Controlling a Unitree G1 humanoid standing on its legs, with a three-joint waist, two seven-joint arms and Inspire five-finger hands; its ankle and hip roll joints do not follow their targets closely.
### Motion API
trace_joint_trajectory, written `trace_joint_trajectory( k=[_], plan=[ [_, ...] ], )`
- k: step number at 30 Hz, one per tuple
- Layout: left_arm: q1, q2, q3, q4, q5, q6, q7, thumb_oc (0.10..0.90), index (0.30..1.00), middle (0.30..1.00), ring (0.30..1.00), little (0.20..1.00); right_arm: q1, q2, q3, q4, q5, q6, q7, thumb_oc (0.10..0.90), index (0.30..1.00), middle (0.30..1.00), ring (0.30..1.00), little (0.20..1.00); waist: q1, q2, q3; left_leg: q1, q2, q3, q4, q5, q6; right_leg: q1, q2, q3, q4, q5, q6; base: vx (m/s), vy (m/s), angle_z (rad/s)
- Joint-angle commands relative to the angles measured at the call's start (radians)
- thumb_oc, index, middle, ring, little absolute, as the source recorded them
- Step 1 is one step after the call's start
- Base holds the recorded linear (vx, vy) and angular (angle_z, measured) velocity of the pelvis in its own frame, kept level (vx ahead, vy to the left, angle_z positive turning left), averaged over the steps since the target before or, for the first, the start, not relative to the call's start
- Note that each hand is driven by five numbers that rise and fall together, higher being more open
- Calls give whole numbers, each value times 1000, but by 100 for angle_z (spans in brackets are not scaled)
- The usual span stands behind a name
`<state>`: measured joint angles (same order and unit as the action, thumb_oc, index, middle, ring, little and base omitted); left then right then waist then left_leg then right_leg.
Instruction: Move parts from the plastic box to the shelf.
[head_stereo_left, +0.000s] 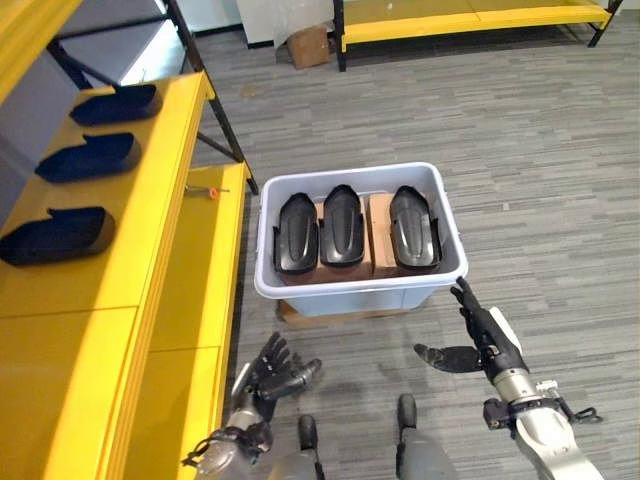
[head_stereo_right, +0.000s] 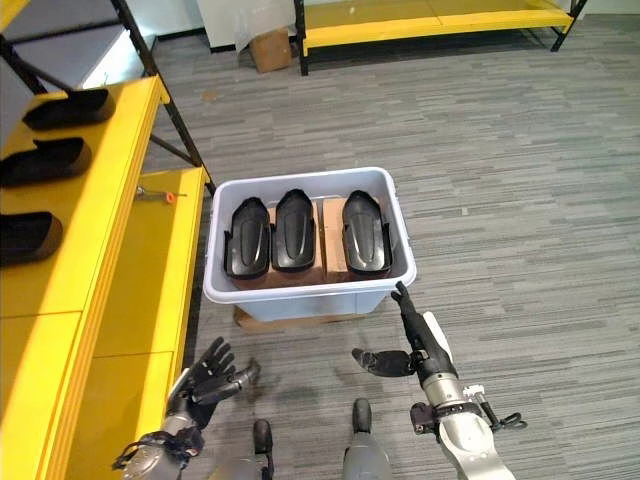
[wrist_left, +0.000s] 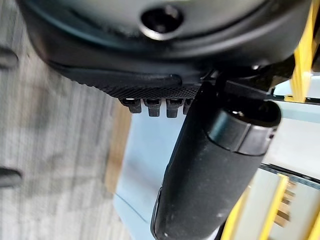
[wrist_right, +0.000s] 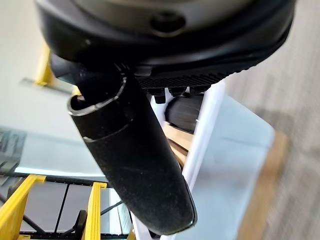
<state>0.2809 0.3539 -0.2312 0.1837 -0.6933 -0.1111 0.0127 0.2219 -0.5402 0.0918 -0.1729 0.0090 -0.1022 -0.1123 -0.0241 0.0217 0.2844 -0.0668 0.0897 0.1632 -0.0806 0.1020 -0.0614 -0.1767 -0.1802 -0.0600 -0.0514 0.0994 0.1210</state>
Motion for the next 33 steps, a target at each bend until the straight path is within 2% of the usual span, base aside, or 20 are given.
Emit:
trace_joint_trajectory(
  k=[1, 3, 5, 10, 15, 19, 22, 25, 26, 33],
  plan=[
    [-58, 29, 12, -96, 22, -88, -19, 900, 1000, 1000, 1000, 1000, -150, -74, -94, -159, -172, -118, -98, 900, 1000, 1000, 1000, 1000, 3, -36, -4, -8, 34, -21, 35, -25, -16, 137, -38, -15, 8, -52, 38, -35, 54, 1],
    [-82, 37, 3, -104, 22, -92, -11, 900, 1000, 1000, 1000, 1000, -210, -112, -108, -193, -257, -108, -138, 900, 1000, 1000, 1000, 1000, 4, -43, 20, -41, 30, -23, 44, -25, -15, 106, -45, -13, 5, -39, 41, -50, 30, 12],
    [-90, 40, 1, -107, 25, -95, -5, 900, 1000, 1000, 1000, 1000, -232, -128, -117, -206, -289, -105, -158, 900, 1000, 1000, 1000, 1000, 5, -45, 29, -54, 28, -25, 47, -25, -15, 94, -45, -14, 4, -35, 41, -42, 4, 7],
    [-137, 48, -14, -112, 32, -99, 19, 900, 1000, 1000, 1000, 1000, -385, -195, -107, -154, -417, -46, -233, 900, 1000, 1000, 1000, 1000, 18, -49, 68, -107, 27, -35, 55, -19, -15, 46, -48, -15, 3, -19, 44, -40, -1, 1],
    [-182, 46, -20, -110, 35, -101, 49, 900, 1000, 1000, 1000, 1000, -600, -243, -36, -57, -493, 21, -281, 900, 1000, 1000, 1000, 1000, 40, -44, 104, -142, 30, -39, 47, -2, -21, 1, -44, -14, 3, -6, 40, -5, -2, -1],
    [-194, 43, -18, -113, 37, -104, 59, 900, 1000, 1000, 1000, 1000, -668, -247, -10, -26, -513, 38, -302, 900, 1000, 1000, 1000, 1000, 43, -43, 116, -149, 33, -39, 40, 4, -23, -10, -42, -13, 0, -1, 40, -8, -6, -3],
    [-211, 35, -30, -108, 36, -101, 72, 900, 1000, 1000, 1000, 1000, -795, -254, 29, 32, -540, 85, -316, 900, 1000, 1000, 1000, 1000, 56, -40, 140, -163, 38, -43, 26, 19, -29, -29, -38, -16, -2, 5, 37, -10, -10, 0],
    [-213, 33, -27, -107, 36, -101, 72, 900, 1000, 1000, 1000, 1000, -805, -255, 36, 38, -539, 84, -318, 900, 1000, 1000, 1000, 1000, 53, -39, 142, -164, 39, -44, 25, 19, -30, -31, -37, -16, -1, 5, 36, 0, 0, 0],
    [-223, 31, -32, -104, 31, -105, 77, 900, 1000, 1000, 1000, 1000, -876, -258, 53, 98, -527, 101, -338, 900, 1000, 1000, 1000, 1000, 60, -40, 152, -171, 40, -44, 22, 23, -32, -39, -35, -17, -3, 6, 35, 0, 0, 0],
    [-237, 25, -36, -96, 25, -115, 89, 900, 1000, 1000, 1000, 1000, -948, -256, 78, 204, -509, 126, -362, 900, 1000, 1000, 1000, 1000, 72, -34, 170, -189, 43, -52, 25, 26, -33, -51, -35, -21, 0, 2, 30, 0, 0, 0]
  ],
)
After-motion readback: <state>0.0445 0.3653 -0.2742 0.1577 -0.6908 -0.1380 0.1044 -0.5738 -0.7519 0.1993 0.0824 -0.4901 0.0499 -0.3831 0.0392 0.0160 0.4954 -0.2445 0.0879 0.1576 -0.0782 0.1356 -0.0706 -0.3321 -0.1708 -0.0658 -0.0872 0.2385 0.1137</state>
